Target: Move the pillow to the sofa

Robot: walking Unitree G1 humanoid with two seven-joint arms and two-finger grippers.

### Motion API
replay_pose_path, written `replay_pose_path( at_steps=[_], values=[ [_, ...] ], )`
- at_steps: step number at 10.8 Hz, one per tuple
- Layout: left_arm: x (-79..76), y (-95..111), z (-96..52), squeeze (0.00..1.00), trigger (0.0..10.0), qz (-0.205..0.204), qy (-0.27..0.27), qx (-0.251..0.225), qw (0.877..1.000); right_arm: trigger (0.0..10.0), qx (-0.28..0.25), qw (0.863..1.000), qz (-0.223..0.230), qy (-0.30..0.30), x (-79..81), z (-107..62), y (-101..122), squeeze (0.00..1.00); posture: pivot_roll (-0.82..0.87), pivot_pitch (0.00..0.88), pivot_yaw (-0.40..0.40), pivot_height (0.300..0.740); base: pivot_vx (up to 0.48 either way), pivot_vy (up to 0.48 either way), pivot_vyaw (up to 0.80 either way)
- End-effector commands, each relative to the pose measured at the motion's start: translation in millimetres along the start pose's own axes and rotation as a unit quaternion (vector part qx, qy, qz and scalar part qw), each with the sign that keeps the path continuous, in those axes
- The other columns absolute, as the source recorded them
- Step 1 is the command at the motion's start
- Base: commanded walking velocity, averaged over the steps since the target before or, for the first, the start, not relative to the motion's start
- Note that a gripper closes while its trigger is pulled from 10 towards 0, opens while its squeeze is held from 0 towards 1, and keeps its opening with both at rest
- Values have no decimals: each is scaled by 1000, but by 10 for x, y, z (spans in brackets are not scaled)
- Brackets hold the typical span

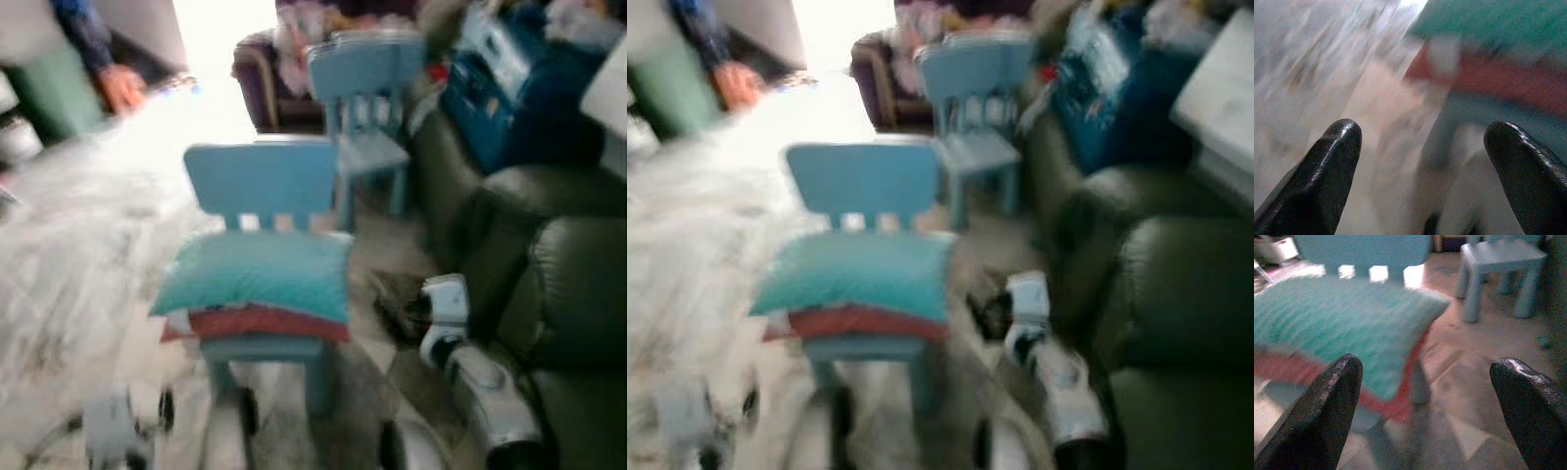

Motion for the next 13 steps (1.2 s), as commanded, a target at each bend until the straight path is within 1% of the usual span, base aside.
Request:
replay_pose_path(
  at_steps=[1,2,3,4,5,6,8,10,11,12,13],
  values=[
    [22,244,79,0,10000,14,7,-40,999,10000,-12,1000,-7,8,25,32,85,0,-90,53,36,531,0,0,0],
    [89,252,78,0,10000,22,32,-43,998,10000,-13,1000,-7,8,27,43,94,0,-88,53,37,531,0,0,0],
    [199,292,71,0,10000,28,66,-53,996,10000,-15,1000,-5,6,18,63,115,0,-86,52,38,531,0,0,0],
    [241,302,69,0,10000,24,78,-55,995,10000,-16,1000,-5,6,13,70,124,0,-85,52,39,531,0,0,0],
    [343,328,67,0,10000,15,106,-59,992,10000,-20,1000,-6,5,5,90,155,0,-84,52,40,531,0,0,0],
    [387,354,67,0,10000,15,118,-64,991,10000,-24,1000,-8,5,2,104,180,0,-84,52,42,531,0,0,0],
    [434,437,82,0,10000,7,125,-79,989,10000,-32,999,-8,1,-18,148,242,0,-80,54,43,531,0,0,0],
    [499,590,148,0,10000,-13,119,-103,987,10000,-51,999,-4,6,12,236,393,0,-76,61,41,531,0,0,0],
    [526,669,211,0,10000,-27,123,-110,986,10000,-63,998,-6,15,64,291,491,0,-76,68,38,531,0,0,0],
    [511,779,293,0,10000,-23,123,-120,985,10000,-74,997,-1,26,142,348,582,0,-75,79,33,531,0,0,0],
    [502,855,335,0,10000,-30,126,-129,983,10000,-79,996,4,38,200,367,615,0,-74,87,28,531,0,0,0]
  ],
)
Point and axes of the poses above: a point about 5 cm out from each wrist's last joint towards the gripper, its own z axis pointing out of the wrist towards the gripper, its own y axis along the axis of the wrist's last joint, x = y × z, the point moved 2 cm from there along z, pointing out of the wrist towards the gripper, and after that the axes turned 2 degrees about z, right-handed, at the moved point
